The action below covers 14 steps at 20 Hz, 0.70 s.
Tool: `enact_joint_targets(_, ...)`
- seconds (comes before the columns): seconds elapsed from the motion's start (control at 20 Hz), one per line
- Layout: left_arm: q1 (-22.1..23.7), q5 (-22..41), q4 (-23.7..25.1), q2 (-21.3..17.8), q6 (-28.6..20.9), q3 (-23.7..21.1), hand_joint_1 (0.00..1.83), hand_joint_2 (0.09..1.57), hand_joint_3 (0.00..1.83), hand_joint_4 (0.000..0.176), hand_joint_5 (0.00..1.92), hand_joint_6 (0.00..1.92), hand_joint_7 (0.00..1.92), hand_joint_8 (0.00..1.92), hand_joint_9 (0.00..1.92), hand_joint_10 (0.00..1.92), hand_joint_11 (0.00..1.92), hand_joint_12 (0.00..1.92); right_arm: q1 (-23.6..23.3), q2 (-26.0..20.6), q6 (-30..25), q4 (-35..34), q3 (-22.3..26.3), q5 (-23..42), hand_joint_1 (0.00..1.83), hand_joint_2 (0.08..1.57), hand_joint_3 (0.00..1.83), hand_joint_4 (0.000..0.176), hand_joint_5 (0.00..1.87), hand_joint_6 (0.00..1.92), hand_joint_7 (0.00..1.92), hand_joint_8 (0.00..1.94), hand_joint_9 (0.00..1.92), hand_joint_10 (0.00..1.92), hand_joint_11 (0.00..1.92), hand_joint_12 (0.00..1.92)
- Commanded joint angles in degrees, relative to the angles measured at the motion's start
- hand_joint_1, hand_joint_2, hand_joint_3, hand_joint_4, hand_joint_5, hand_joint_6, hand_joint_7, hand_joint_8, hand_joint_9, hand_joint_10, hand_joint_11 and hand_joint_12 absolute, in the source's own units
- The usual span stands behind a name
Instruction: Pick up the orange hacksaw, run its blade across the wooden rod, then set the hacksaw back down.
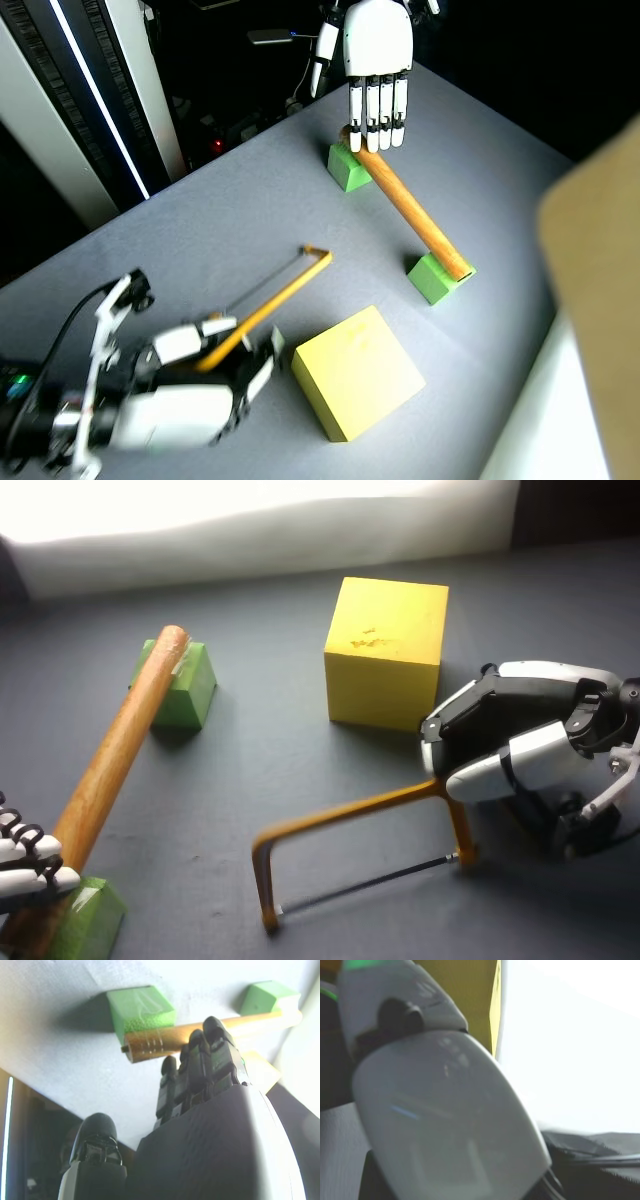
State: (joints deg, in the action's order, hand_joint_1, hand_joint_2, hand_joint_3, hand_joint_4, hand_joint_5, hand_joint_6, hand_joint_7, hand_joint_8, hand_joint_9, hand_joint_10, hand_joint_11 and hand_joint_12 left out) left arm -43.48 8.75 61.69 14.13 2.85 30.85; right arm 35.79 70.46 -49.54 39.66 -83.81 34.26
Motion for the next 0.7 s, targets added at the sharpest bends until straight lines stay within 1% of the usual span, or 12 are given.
enact_joint_targets(0.0, 0.4, 1.3, -0.2, 0.2, 0.0, -0.2, 0.03, 1.29, 0.00, 0.000, 0.13, 0.00, 0.12, 0.00, 0.10, 0.00, 0.00, 0.31, -0.9, -1.4, -0.3, -3.5, -0.1, 6.0, 1.37, 1.11, 0.00, 0.000, 0.88, 0.94, 1.01, 0.91, 1.01, 1.26, 0.88, 1.39)
enact_joint_targets(0.05, 0.4, 1.3, -0.2, 0.2, 0.0, -0.2, 0.02, 1.29, 0.00, 0.000, 0.12, 0.00, 0.11, 0.00, 0.09, 0.00, 0.00, 0.31, -1.3, -2.0, 0.1, -3.5, 0.5, 6.2, 1.37, 1.13, 0.00, 0.000, 0.82, 1.02, 0.96, 0.97, 0.95, 1.31, 0.88, 1.37)
enact_joint_targets(0.1, 0.4, 1.3, -0.2, 0.2, 0.0, -0.2, 0.02, 1.29, 0.00, 0.000, 0.12, 0.00, 0.12, 0.00, 0.10, 0.00, 0.00, 0.31, -1.7, -2.7, 0.5, -3.5, 1.0, 6.6, 1.38, 1.12, 0.00, 0.000, 0.86, 0.96, 1.00, 0.93, 1.00, 1.26, 0.89, 1.36)
enact_joint_targets(0.15, 0.4, 1.3, -0.2, 0.2, 0.0, -0.2, 0.04, 1.29, 0.00, 0.000, 0.13, 0.00, 0.12, 0.00, 0.11, 0.00, 0.00, 0.36, -1.9, -3.2, 0.7, -3.5, 1.4, 7.2, 1.37, 1.13, 0.01, 0.000, 0.81, 1.04, 0.95, 0.97, 0.96, 1.30, 0.90, 1.34)
enact_joint_targets(0.2, 0.5, 1.3, -0.2, 0.3, 0.0, -0.1, 0.04, 1.29, 0.00, 0.000, 0.12, 0.00, 0.11, 0.00, 0.10, 0.00, 0.00, 0.35, -2.3, -4.1, 1.6, -3.5, 1.8, 8.1, 1.37, 1.15, 0.00, 0.000, 0.78, 1.08, 0.93, 1.02, 0.93, 1.34, 0.89, 1.35)
enact_joint_targets(0.25, 0.5, 1.3, -0.2, 0.3, 0.0, -0.1, 0.06, 1.29, 0.00, 0.000, 0.13, 0.00, 0.12, 0.00, 0.11, 0.00, 0.00, 0.38, -2.8, -4.8, 2.3, -3.5, 2.0, 9.0, 1.38, 1.13, 0.00, 0.000, 0.82, 1.01, 0.99, 0.94, 0.99, 1.28, 0.88, 1.36)
enact_joint_targets(0.3, 0.5, 1.3, -0.2, 0.3, 0.0, 0.0, 0.06, 1.29, 0.00, 0.000, 0.13, 0.00, 0.12, 0.00, 0.11, 0.00, 0.00, 0.38, -3.5, -5.5, 3.2, -3.6, 2.1, 9.8, 1.38, 1.11, 0.00, 0.000, 0.86, 0.95, 1.02, 0.91, 1.02, 1.25, 0.89, 1.35)
enact_joint_targets(0.35, 0.6, 1.3, -0.2, 0.3, 0.0, 0.2, 0.06, 1.28, 0.00, 0.000, 0.14, 0.00, 0.13, 0.00, 0.12, 0.00, 0.00, 0.39, -4.2, -6.5, 4.1, -3.6, 2.5, 10.2, 1.38, 1.11, 0.00, 0.000, 0.87, 0.94, 1.02, 0.90, 1.02, 1.25, 0.89, 1.35)
enact_joint_targets(0.5, 0.7, 1.3, -0.2, 0.4, 0.0, 0.5, 0.02, 1.29, 0.00, 0.000, 0.12, 0.00, 0.12, 0.00, 0.10, 0.00, 0.00, 0.37, -6.5, -9.6, 5.0, -3.6, 4.6, 8.2, 1.37, 1.12, 0.00, 0.000, 0.83, 0.99, 0.97, 0.98, 1.01, 1.27, 0.89, 1.34)
enact_joint_targets(0.55, 0.9, 1.3, -0.2, 0.6, 0.0, 0.7, 0.04, 1.29, 0.00, 0.000, 0.13, 0.00, 0.13, 0.00, 0.11, 0.00, 0.00, 0.37, -8.0, -11.4, 6.0, -3.7, 5.9, 6.3, 1.37, 1.15, 0.00, 0.000, 0.78, 1.08, 0.92, 1.05, 0.94, 1.34, 0.88, 1.35)
enact_joint_targets(0.6, 1.0, 1.3, -0.2, 0.6, 0.0, 0.7, 0.04, 1.29, 0.00, 0.000, 0.13, 0.00, 0.12, 0.00, 0.11, 0.00, 0.00, 0.36, -9.0, -12.6, 6.3, -3.7, 6.7, 5.1, 1.36, 1.16, 0.00, 0.000, 0.75, 1.12, 0.89, 1.07, 0.92, 1.36, 0.87, 1.37)
enact_joint_targets(0.65, 1.0, 1.3, -0.2, 0.7, 0.0, 0.7, 0.05, 1.28, 0.00, 0.000, 0.13, 0.00, 0.13, 0.00, 0.11, 0.00, 0.00, 0.35, -9.6, -13.5, 6.7, -4.1, 7.0, 4.8, 1.37, 1.13, 0.00, 0.000, 0.81, 1.02, 0.97, 0.98, 0.98, 1.30, 0.88, 1.38)
